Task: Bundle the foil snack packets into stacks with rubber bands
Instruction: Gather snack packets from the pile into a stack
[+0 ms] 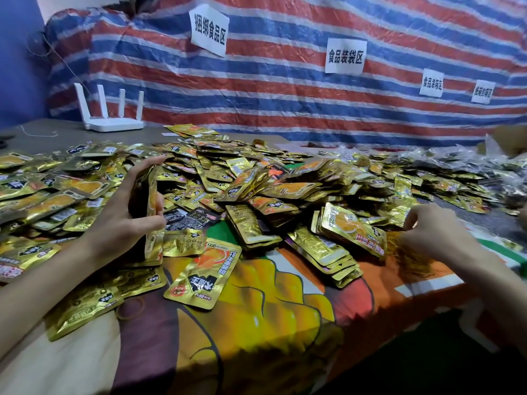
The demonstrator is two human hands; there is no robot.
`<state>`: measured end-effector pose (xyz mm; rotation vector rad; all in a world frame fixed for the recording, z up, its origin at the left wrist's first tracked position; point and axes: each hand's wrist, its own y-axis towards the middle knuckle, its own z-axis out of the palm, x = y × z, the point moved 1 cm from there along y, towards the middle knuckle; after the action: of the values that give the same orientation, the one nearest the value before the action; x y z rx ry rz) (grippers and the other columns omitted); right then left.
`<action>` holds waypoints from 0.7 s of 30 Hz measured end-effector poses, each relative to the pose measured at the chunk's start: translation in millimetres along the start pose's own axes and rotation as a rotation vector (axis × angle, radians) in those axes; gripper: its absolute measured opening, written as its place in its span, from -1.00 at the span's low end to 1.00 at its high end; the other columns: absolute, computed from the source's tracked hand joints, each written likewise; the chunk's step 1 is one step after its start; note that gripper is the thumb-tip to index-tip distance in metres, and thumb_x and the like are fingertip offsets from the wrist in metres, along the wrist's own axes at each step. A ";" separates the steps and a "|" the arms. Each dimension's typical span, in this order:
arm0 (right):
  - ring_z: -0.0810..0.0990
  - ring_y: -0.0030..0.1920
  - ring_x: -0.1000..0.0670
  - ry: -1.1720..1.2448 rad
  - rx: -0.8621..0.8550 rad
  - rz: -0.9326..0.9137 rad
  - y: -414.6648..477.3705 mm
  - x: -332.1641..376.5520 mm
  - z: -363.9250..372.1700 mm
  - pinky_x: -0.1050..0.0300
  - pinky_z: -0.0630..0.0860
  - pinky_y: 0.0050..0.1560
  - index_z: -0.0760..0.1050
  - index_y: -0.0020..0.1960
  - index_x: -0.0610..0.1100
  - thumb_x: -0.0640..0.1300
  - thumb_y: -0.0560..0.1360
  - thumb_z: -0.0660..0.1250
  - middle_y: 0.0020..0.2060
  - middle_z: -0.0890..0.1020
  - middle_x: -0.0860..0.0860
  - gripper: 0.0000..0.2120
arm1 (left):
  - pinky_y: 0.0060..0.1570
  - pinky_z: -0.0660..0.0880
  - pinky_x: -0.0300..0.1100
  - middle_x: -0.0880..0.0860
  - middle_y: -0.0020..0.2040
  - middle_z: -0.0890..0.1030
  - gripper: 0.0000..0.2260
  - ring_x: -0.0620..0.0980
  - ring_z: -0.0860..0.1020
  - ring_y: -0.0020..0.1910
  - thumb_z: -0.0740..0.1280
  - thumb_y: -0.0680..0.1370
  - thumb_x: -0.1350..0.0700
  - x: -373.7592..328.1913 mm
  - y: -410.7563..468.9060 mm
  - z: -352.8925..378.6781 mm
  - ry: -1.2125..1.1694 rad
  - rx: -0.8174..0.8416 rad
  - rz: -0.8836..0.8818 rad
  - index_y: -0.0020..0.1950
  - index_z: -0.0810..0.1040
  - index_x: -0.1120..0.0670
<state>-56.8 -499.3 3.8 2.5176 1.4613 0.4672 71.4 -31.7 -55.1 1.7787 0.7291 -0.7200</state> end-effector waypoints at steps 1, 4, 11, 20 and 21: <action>0.46 -0.39 0.03 -0.017 0.006 0.003 1.2 -0.9 -0.6 0.26 0.25 -0.47 0.61 -0.24 -0.16 -0.26 0.40 0.45 -0.44 0.53 -0.02 -0.94 | 0.06 0.48 0.09 0.15 -0.18 0.51 -0.14 0.35 0.50 -0.19 0.42 0.29 0.28 -1.0 -0.4 0.3 -0.002 0.001 -0.002 0.51 0.29 -0.25; 0.43 -0.40 0.00 -0.062 0.057 0.026 1.7 -2.2 1.5 0.27 0.24 -0.46 0.68 -0.17 -0.17 -0.26 0.43 0.44 -0.42 0.52 -0.01 -0.95 | 0.00 0.52 0.24 0.16 -0.17 0.51 -0.14 0.33 0.50 -0.17 0.41 0.29 0.29 -3.9 -1.2 0.8 0.000 0.003 -0.012 0.50 0.29 -0.26; 0.63 -0.27 -0.13 -0.004 0.052 -0.005 5.8 -5.2 -4.9 0.08 0.55 -0.29 0.73 -0.21 -0.19 -0.33 0.41 0.49 -0.32 0.69 -0.12 -0.91 | -0.04 0.51 0.32 0.19 -0.17 0.49 -0.14 0.34 0.49 -0.17 0.40 0.29 0.29 -5.3 -0.9 1.9 -0.002 0.010 -0.016 0.51 0.28 -0.26; 0.60 -0.35 -0.06 0.056 0.072 0.016 5.8 1.3 -22.2 0.16 0.44 -0.31 0.73 -0.31 -0.14 -0.30 0.29 0.64 -0.47 0.63 -0.03 -0.87 | 0.11 0.46 0.12 0.20 -0.16 0.48 -0.13 0.35 0.49 -0.18 0.40 0.30 0.30 -2.2 0.3 0.9 -0.022 0.017 -0.009 0.52 0.28 -0.24; 0.60 -0.37 -0.05 0.060 0.065 0.007 5.2 2.0 -24.0 0.16 0.43 -0.33 0.72 -0.33 -0.13 -0.29 0.27 0.65 -0.50 0.62 -0.01 -0.86 | 0.11 0.45 0.09 0.20 -0.16 0.48 -0.14 0.35 0.49 -0.18 0.40 0.30 0.30 -2.1 0.3 0.8 -0.021 0.016 -0.007 0.52 0.28 -0.24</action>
<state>-60.4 -499.9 28.2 2.5803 1.5137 0.5093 70.2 -32.8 -53.6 1.7815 0.7175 -0.7502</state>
